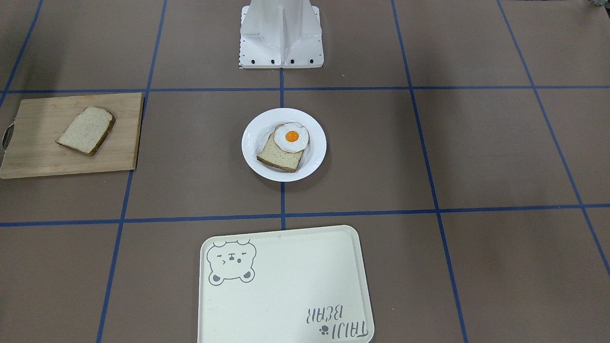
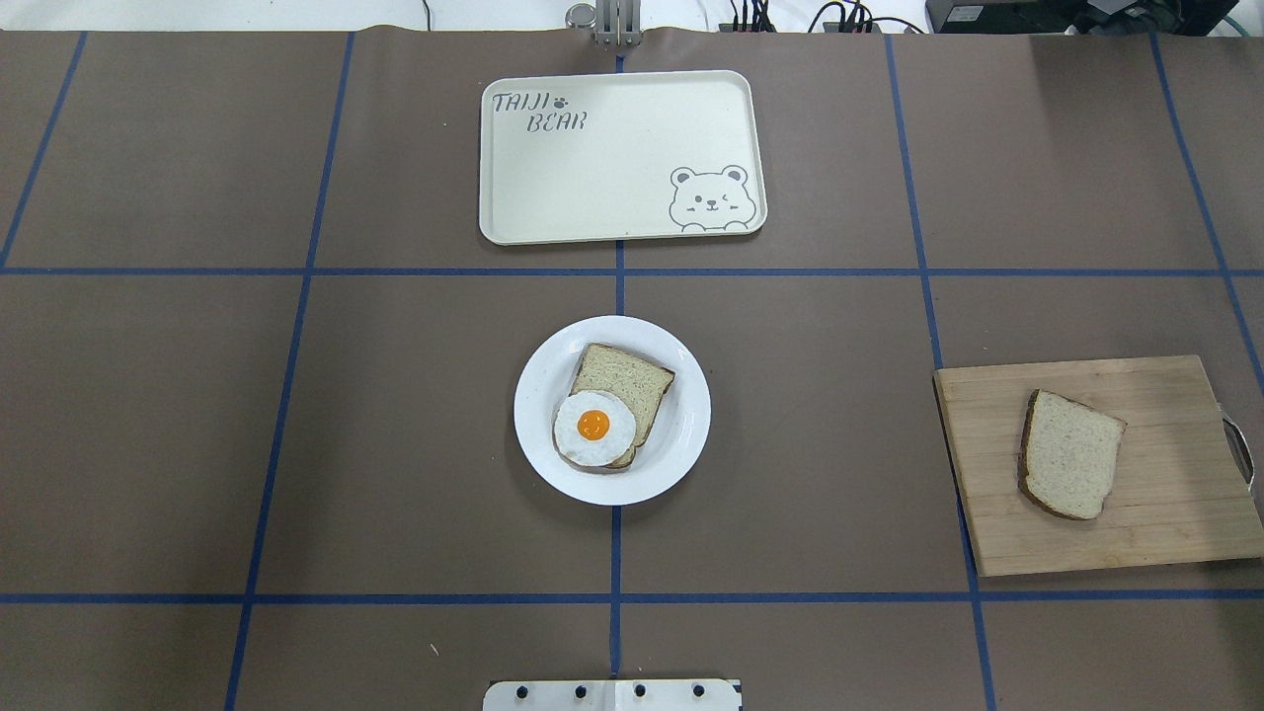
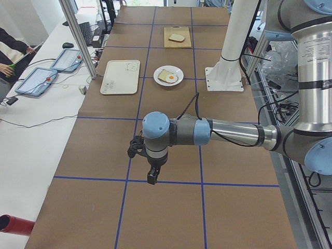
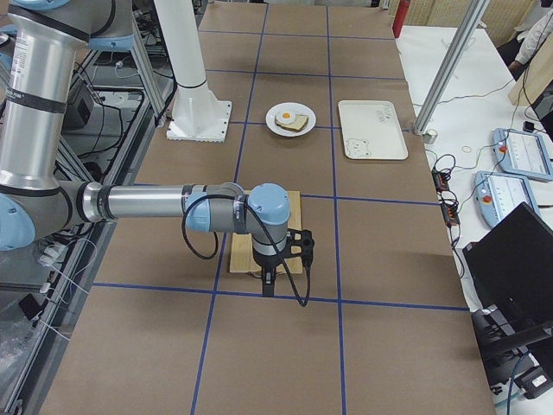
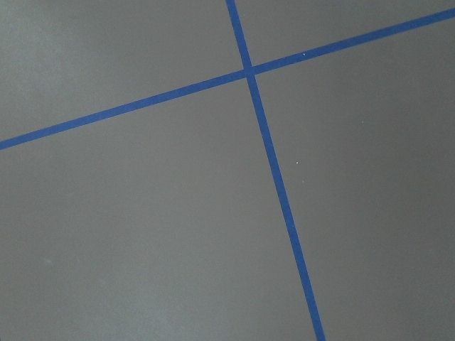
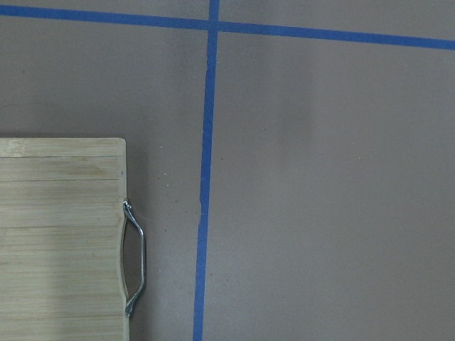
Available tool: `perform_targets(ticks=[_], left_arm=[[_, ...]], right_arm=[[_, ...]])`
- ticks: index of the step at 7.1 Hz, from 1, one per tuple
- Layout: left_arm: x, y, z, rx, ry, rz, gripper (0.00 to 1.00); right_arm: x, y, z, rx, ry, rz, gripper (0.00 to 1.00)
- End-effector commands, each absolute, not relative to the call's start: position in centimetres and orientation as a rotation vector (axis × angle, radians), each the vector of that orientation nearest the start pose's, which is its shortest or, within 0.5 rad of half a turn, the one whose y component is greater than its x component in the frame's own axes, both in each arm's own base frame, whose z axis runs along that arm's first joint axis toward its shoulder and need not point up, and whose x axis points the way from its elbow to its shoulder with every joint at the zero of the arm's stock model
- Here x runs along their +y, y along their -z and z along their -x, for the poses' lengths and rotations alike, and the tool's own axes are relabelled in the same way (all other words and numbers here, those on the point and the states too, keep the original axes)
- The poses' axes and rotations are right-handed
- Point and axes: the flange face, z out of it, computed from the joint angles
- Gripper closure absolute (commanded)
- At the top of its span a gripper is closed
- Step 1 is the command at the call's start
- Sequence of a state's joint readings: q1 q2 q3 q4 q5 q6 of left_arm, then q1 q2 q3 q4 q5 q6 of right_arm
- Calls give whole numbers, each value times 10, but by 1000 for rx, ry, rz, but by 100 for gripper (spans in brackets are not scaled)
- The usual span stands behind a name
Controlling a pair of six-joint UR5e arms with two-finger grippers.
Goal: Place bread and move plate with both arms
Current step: 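Move the right gripper toward the bread slice on the wooden board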
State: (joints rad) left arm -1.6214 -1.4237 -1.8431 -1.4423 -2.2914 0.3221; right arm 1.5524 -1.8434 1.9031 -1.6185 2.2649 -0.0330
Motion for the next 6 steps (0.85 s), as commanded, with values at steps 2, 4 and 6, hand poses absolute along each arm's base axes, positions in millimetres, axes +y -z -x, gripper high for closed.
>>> perform_targets(ticks=[2, 4, 6], left_arm=[[-422, -596, 89, 704, -276, -177, 2], [-422, -559, 90, 687, -300, -249, 2], [-432, -522, 90, 665, -341, -374, 2]], right_arm=[[-379, -614, -64, -695, 55, -37, 0], [-381, -600, -64, -694, 64, -65, 0], [-421, -558, -63, -700, 96, -180, 0]])
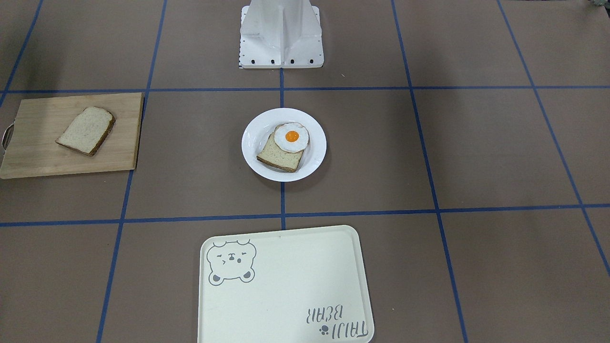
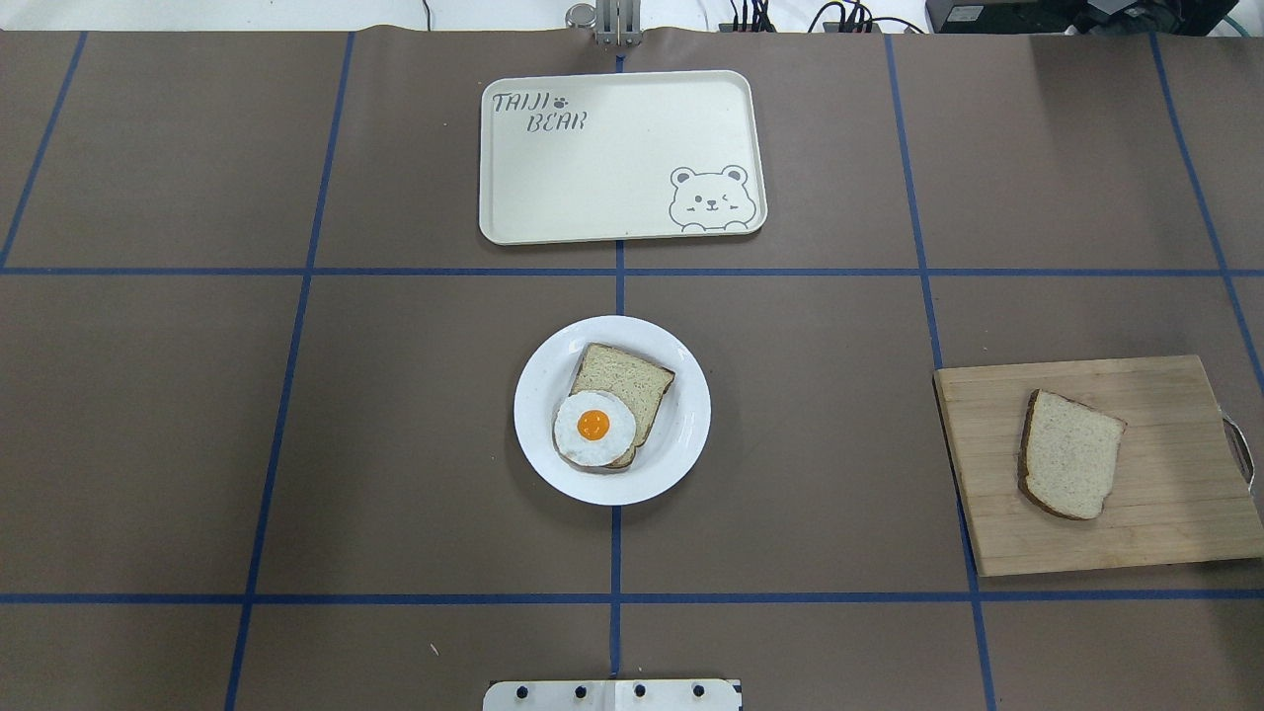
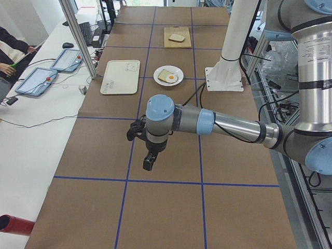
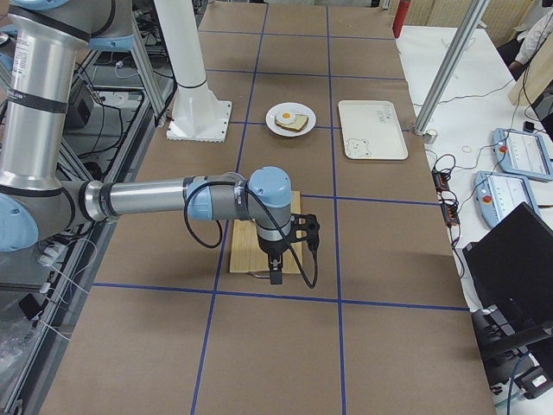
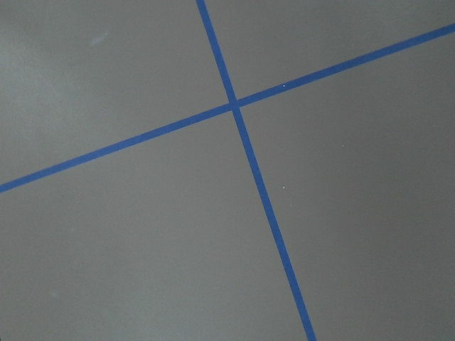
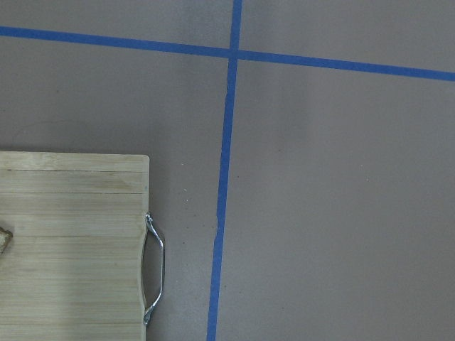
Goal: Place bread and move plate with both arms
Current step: 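Move the right gripper toward the bread slice on the wooden board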
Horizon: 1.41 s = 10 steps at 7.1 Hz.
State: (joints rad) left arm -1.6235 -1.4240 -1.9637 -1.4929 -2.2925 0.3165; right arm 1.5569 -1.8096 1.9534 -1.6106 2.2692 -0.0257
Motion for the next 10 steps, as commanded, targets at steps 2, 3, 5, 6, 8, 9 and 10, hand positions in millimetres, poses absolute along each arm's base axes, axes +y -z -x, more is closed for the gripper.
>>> perform_targets(ticks=[2, 3, 5, 6, 8, 9, 10], left_arm=[[-469, -515, 92, 631, -395, -549, 2], [-471, -517, 91, 626, -406, -568, 2], [-463, -521, 88, 661, -419, -582, 2], [-459, -525, 88, 663, -419, -595, 2], [-456, -529, 87, 665, -419, -590, 2], [-456, -530, 87, 666, -418, -588, 2], [-456, -531, 87, 666, -419, -587, 2]], right_arm=[[-431, -559, -62, -712, 139, -290, 0], [-430, -574, -59, -755, 161, -318, 0], [-423, -565, -45, -901, 36, -264, 0], [-411, -569, -30, -923, 0, -238, 0], [-385, -560, 26, -1005, -161, -216, 0], [-365, -567, 51, -1002, -216, -209, 1], [-356, -568, 77, -996, -278, -200, 2]])
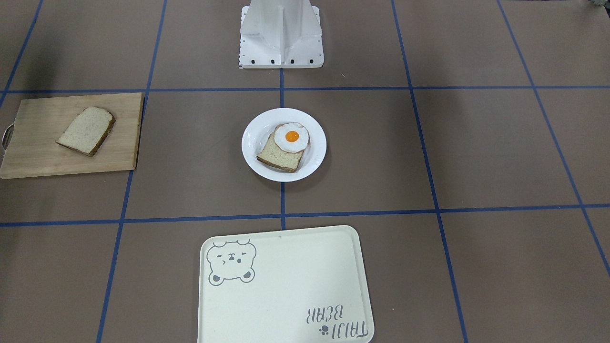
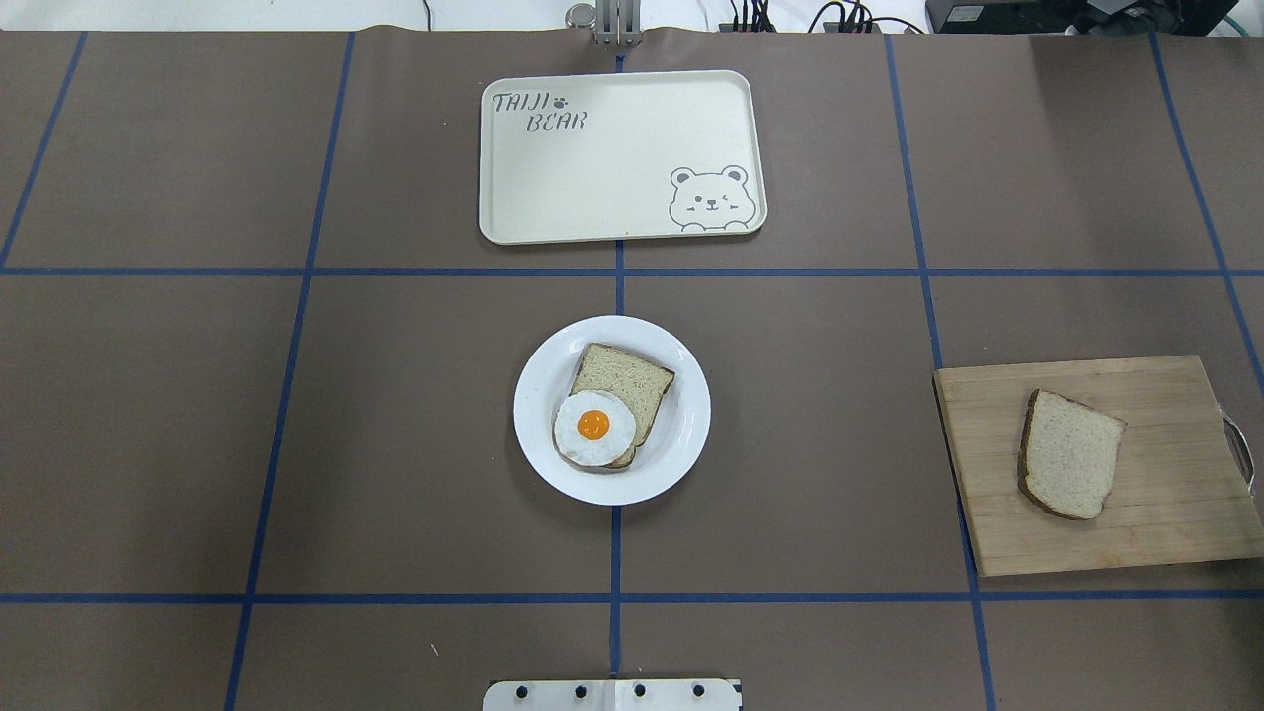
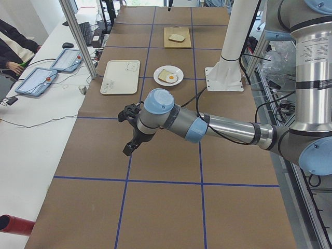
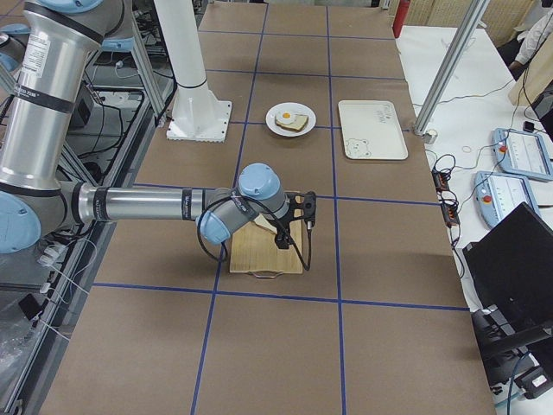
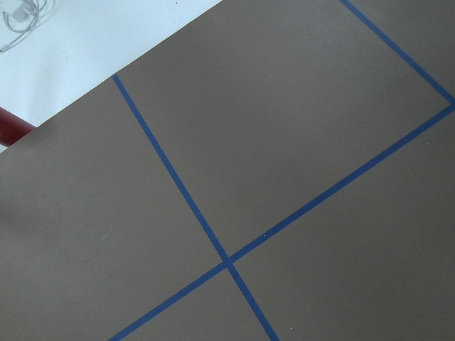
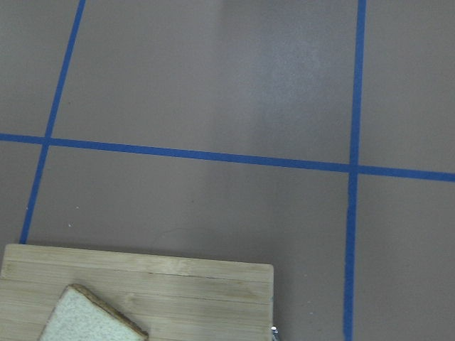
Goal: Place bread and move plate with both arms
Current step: 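Move the right gripper toward the bread slice on the wooden board, then lower the right gripper and grasp the bread slice's edge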
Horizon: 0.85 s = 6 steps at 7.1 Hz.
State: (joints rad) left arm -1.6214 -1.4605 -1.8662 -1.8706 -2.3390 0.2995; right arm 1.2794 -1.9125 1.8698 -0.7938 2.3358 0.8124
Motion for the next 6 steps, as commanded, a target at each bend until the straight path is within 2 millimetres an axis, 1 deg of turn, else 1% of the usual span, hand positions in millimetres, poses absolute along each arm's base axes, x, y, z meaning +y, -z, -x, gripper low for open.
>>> perform_targets(ticks=[1, 3, 4, 5, 6], left_arm=[[-455, -530, 87, 665, -420, -589, 2], [-451, -533, 85, 688, -424, -590, 2], [-450, -535, 85, 690, -424, -592, 2], [-450, -535, 85, 689, -425, -593, 2], [-450, -535, 85, 689, -425, -593, 2]], right_arm=[[-344, -573, 107, -972, -326, -202, 3], [-323, -580, 172, -917, -395, -229, 6], [-313, -585, 195, -885, -413, -251, 12], [-310, -586, 200, -875, -409, -260, 23], [-307, -589, 205, -871, -400, -255, 29]])
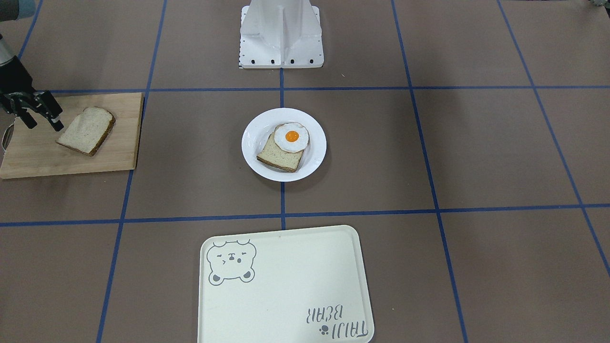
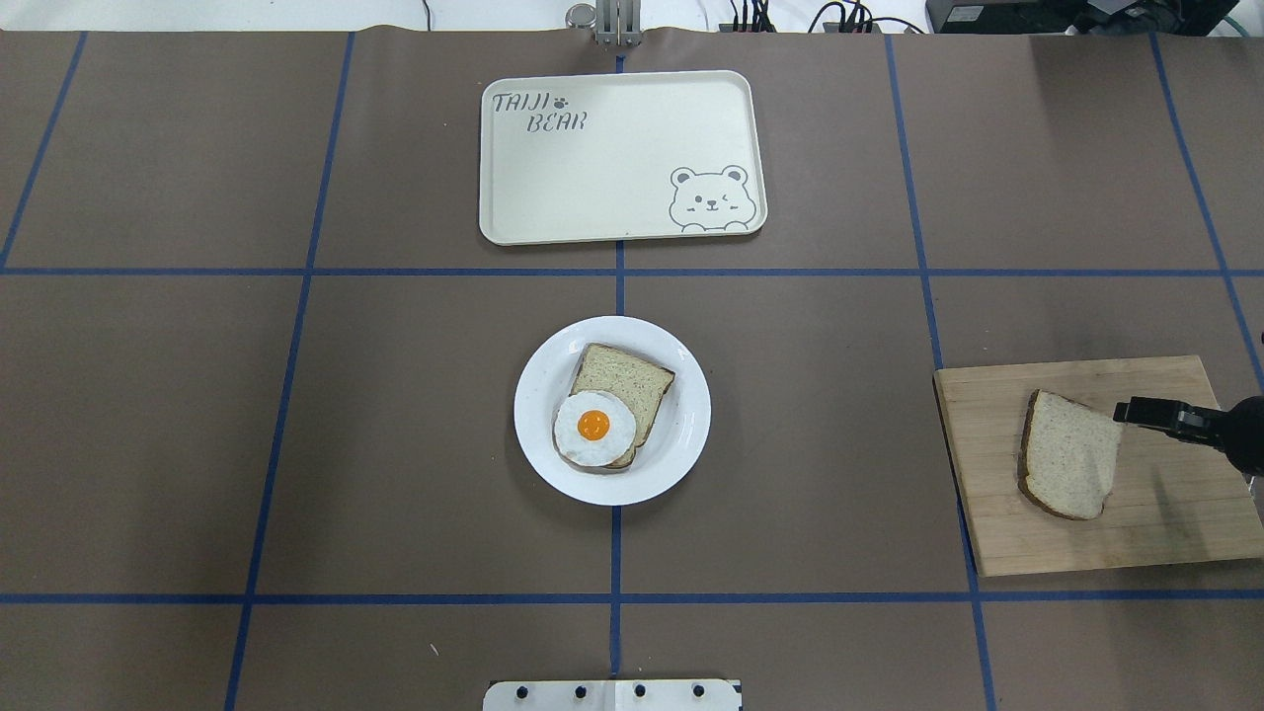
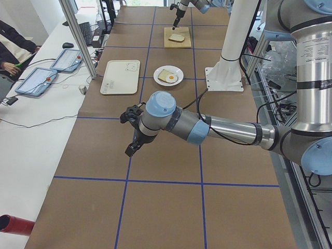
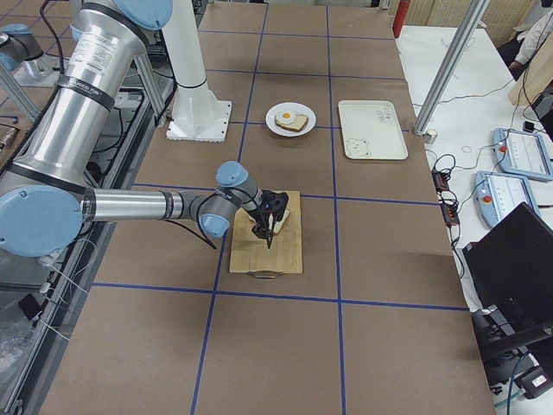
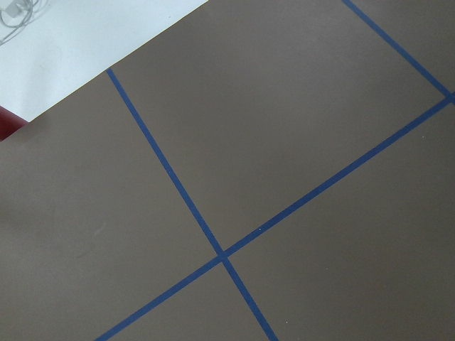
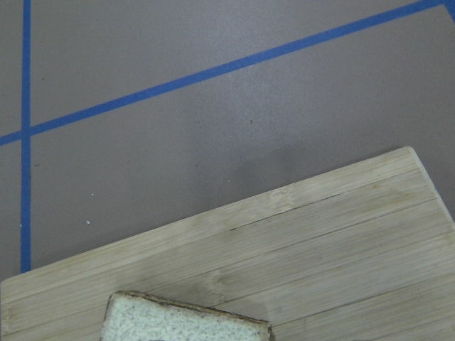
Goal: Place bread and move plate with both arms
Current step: 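Lower the right gripper and grasp the bread slice's edge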
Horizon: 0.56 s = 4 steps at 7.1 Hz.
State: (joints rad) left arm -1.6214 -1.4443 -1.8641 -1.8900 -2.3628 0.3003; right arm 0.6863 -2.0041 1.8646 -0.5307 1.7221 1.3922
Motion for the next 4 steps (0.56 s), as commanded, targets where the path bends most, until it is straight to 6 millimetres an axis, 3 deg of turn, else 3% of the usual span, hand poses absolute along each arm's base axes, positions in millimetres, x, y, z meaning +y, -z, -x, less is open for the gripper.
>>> perform_targets(ticks=[1, 4], left_arm=[[-450, -535, 85, 689, -425, -593, 2], [-450, -535, 85, 690, -424, -592, 2]], right_arm=[[-305, -590, 210, -863, -391, -263, 30], [-297, -594, 222, -851, -362, -258, 43]])
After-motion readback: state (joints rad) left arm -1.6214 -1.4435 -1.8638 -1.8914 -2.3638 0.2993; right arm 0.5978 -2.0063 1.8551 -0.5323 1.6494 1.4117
